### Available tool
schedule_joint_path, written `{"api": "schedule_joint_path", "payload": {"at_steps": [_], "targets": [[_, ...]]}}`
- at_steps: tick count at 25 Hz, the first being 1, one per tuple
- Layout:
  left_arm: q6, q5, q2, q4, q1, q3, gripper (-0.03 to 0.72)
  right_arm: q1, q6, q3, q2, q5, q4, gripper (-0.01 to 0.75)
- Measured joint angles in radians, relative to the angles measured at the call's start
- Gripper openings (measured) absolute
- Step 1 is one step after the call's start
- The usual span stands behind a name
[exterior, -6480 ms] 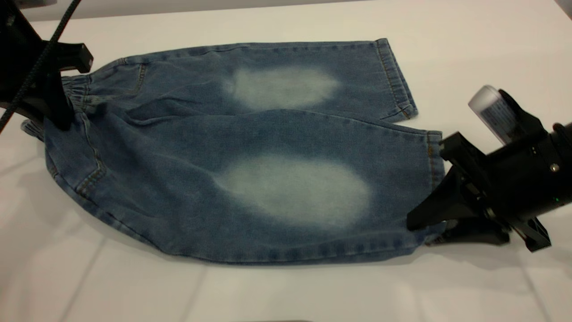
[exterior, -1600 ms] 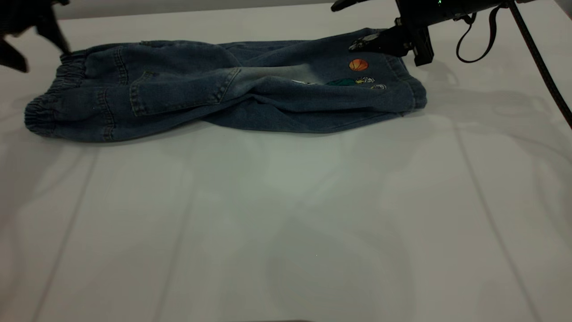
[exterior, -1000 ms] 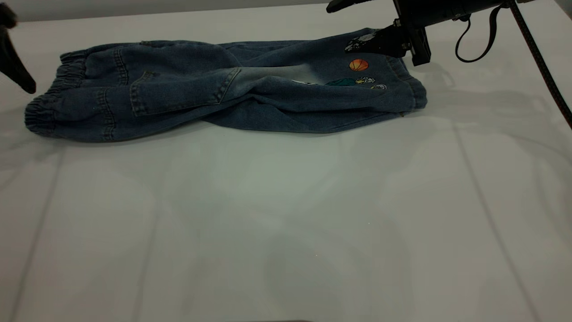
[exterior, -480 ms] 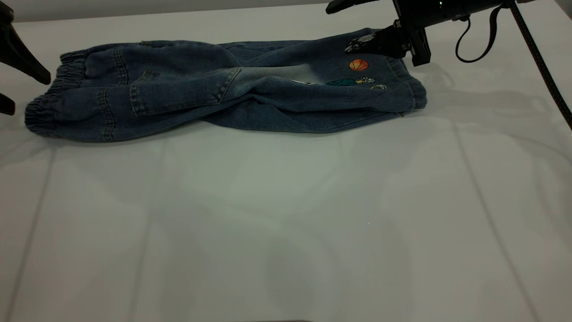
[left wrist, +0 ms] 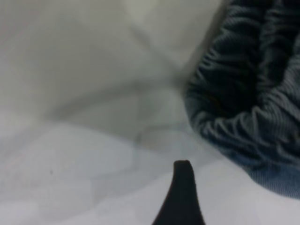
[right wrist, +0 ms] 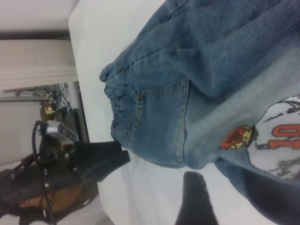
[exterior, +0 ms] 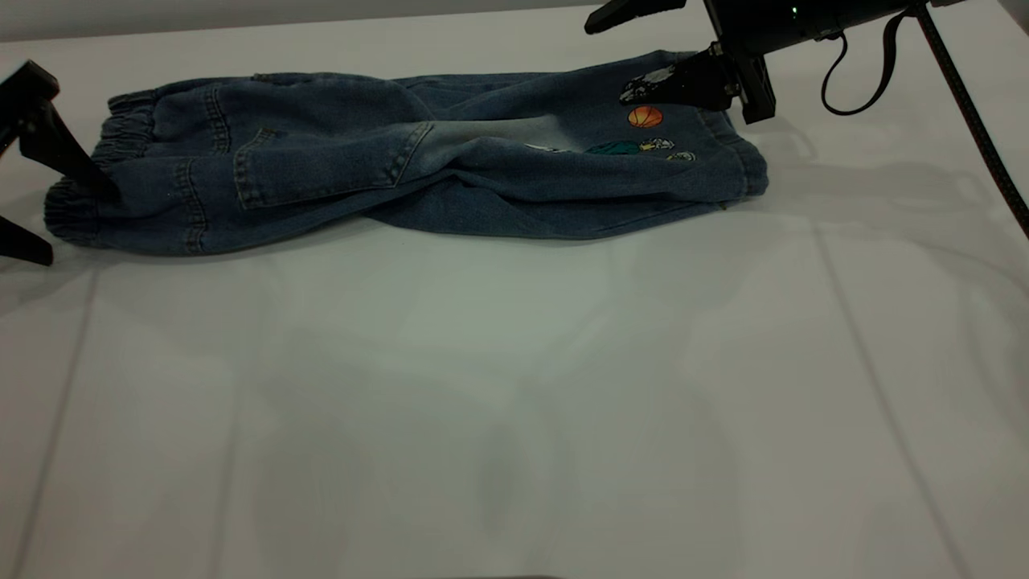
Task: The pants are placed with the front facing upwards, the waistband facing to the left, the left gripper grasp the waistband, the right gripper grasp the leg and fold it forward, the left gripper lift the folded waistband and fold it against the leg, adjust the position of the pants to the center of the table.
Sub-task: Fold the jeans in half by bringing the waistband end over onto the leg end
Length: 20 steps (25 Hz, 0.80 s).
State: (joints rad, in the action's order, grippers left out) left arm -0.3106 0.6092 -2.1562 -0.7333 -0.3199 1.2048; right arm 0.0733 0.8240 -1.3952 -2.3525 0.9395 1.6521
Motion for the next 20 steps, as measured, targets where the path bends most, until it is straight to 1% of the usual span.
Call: {"api": "schedule_joint_path", "payload": {"at_steps": [4, 8, 10, 12, 14, 15, 17, 20], "targets": [[-0.065, -0.028, -0.018, -0.052, 0.0, 0.0, 0.557, 0.0, 0.001, 0.0, 0.0, 0.008, -0.001, 0.417], [-0.142, -0.036, -0.053, -0.148, 0.0, 0.0, 0.549, 0.0, 0.001, 0.0, 0.0, 0.008, -0.002, 0.417], [-0.183, -0.033, -0.065, -0.195, -0.001, 0.0, 0.537, 0.0, 0.001, 0.0, 0.0, 0.009, -0.003, 0.417], [-0.206, -0.034, -0.07, -0.225, -0.001, 0.001, 0.506, 0.0, 0.002, 0.0, 0.0, 0.011, -0.003, 0.417], [-0.218, -0.039, -0.075, -0.238, -0.001, 0.001, 0.449, 0.0, 0.002, 0.0, 0.0, 0.012, -0.003, 0.417], [-0.22, -0.041, -0.077, -0.239, -0.001, 0.001, 0.405, 0.0, 0.002, 0.0, 0.0, 0.015, -0.003, 0.417], [-0.222, -0.048, -0.08, -0.239, -0.001, 0.001, 0.301, 0.005, 0.002, 0.0, 0.0, 0.026, -0.003, 0.417], [-0.223, -0.05, -0.08, -0.241, 0.0, 0.001, 0.111, 0.024, 0.002, -0.014, 0.0, 0.048, -0.009, 0.417]]}}
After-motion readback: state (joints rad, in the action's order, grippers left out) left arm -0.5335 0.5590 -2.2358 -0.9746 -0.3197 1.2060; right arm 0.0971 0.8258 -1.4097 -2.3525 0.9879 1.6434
